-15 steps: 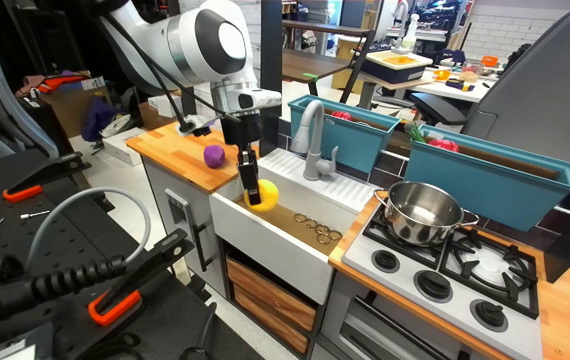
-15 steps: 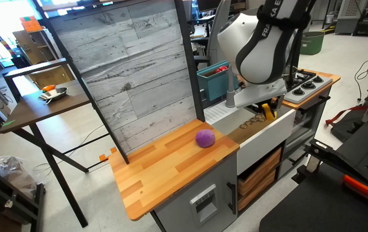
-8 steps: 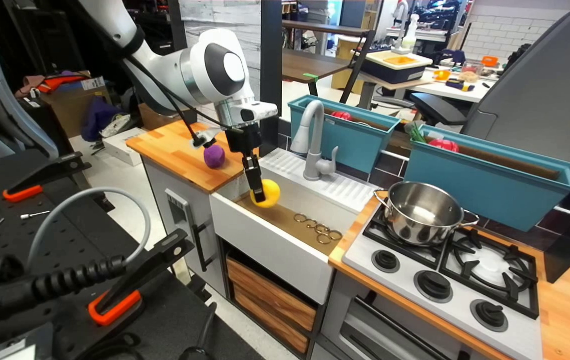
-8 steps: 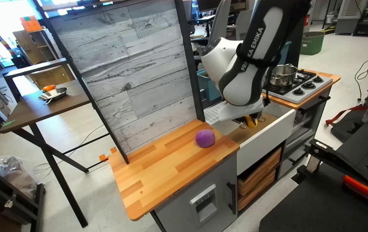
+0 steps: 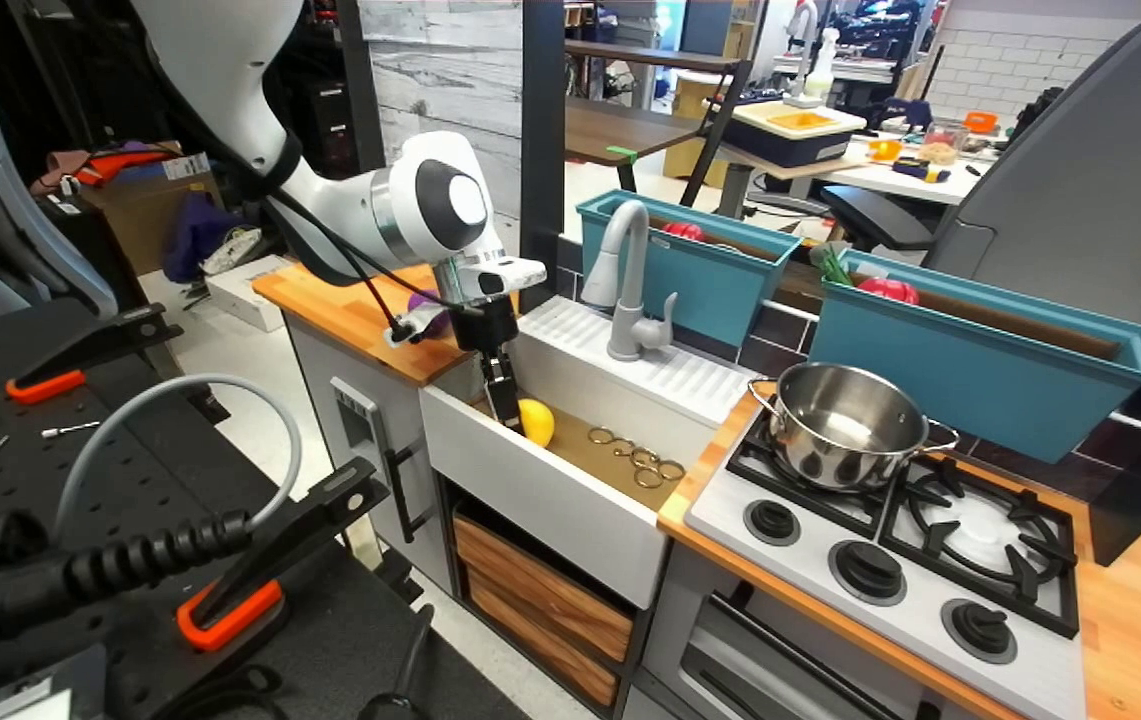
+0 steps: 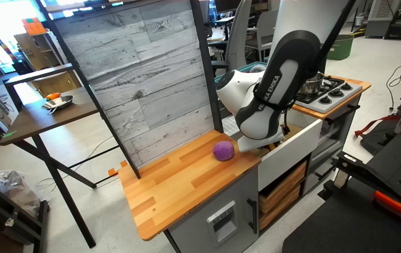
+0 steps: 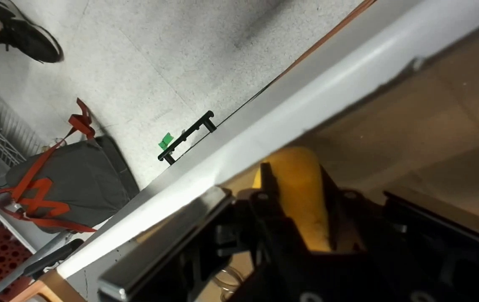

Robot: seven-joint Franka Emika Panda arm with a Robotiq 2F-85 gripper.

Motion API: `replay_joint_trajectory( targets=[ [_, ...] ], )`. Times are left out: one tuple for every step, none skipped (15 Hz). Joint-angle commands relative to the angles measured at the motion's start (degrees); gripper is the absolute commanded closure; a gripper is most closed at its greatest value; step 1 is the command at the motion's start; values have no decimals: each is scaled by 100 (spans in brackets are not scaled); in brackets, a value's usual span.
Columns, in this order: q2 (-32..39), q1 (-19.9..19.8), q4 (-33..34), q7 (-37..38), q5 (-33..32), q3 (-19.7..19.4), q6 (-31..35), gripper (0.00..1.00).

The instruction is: Put the orange plushy in the sink

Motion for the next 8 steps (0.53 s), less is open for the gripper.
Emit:
replay_joint_trajectory(
  targets=[
    [263,-12,675,-109,114,31,-359,46],
    [255,-8,747,-122,105,44,-373,38],
    [176,-12,745,-167,107,80,-356,31],
    [75,-36,701,-186,59,142,-334,23],
    [-44,-42,652,-273,68,204,-335,16],
    [-131,-45,606,-361,68,262,-313,8],
    [-304,-37,468,-475,62,332,-300,2],
    [-462,-50,340,-587,74,383,-311,0]
  ],
)
